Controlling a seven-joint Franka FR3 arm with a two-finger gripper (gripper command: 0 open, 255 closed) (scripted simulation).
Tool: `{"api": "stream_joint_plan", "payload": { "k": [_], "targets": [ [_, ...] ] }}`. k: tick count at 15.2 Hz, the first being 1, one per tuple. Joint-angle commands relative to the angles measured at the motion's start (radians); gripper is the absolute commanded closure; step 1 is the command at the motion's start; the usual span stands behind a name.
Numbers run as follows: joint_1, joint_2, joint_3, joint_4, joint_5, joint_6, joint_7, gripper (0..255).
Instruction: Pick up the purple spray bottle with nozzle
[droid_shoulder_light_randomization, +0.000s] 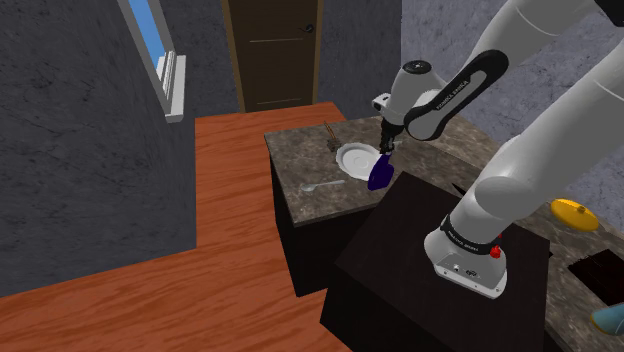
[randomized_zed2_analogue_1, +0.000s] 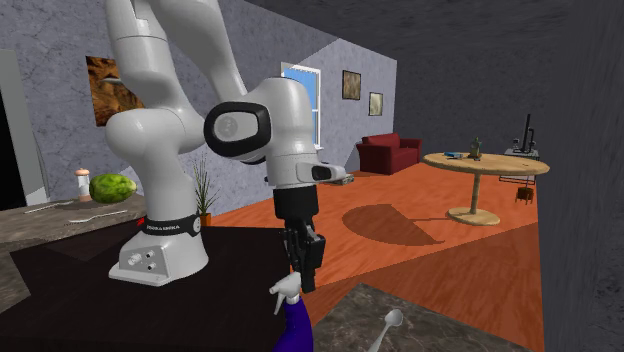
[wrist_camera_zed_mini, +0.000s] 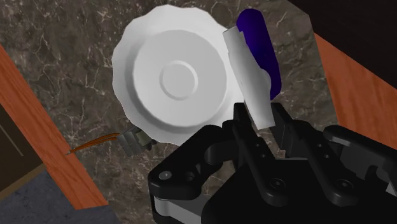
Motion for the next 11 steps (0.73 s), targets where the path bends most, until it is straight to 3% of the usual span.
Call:
{"api": "stream_joint_plan", "payload": {
  "k": [1, 11],
  "targets": [
    [0.004, -0.021, -0.001, -0.001, 0.011, -0.021, -0.011, 255],
    [0.034, -0.218, 0.005, 0.013, 0.091, -0.231, -0.089, 255]
  ]
}}
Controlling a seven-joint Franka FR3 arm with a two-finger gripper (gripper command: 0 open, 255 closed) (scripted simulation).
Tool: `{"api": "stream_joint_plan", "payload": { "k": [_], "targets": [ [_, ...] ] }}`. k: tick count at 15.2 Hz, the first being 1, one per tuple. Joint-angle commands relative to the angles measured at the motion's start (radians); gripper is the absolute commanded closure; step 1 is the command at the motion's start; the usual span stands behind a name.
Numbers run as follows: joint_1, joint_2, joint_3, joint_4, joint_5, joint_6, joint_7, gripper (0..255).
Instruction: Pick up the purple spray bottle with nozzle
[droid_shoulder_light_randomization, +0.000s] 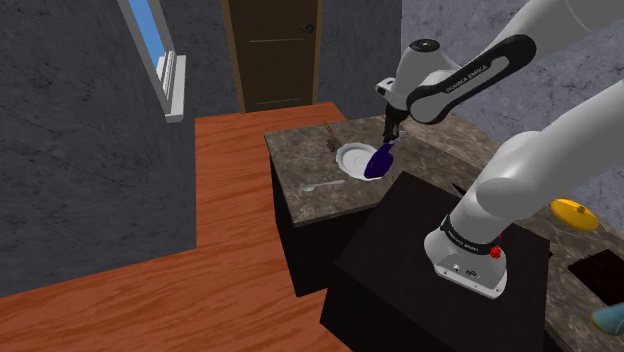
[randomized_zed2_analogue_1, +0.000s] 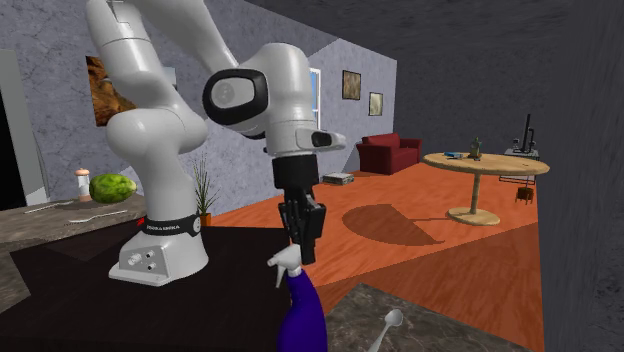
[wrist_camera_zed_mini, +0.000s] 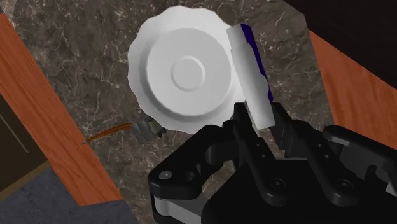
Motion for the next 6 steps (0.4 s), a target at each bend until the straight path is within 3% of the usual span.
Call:
{"api": "stream_joint_plan", "payload": {
  "k": [1, 6],
  "targets": [
    [0.004, -0.038, 0.004, 0.005, 0.013, -0.044, -0.012, 255],
    [0.011, -0.089, 0.011, 0.018, 0.033, -0.107, -0.029, 255]
  ]
}}
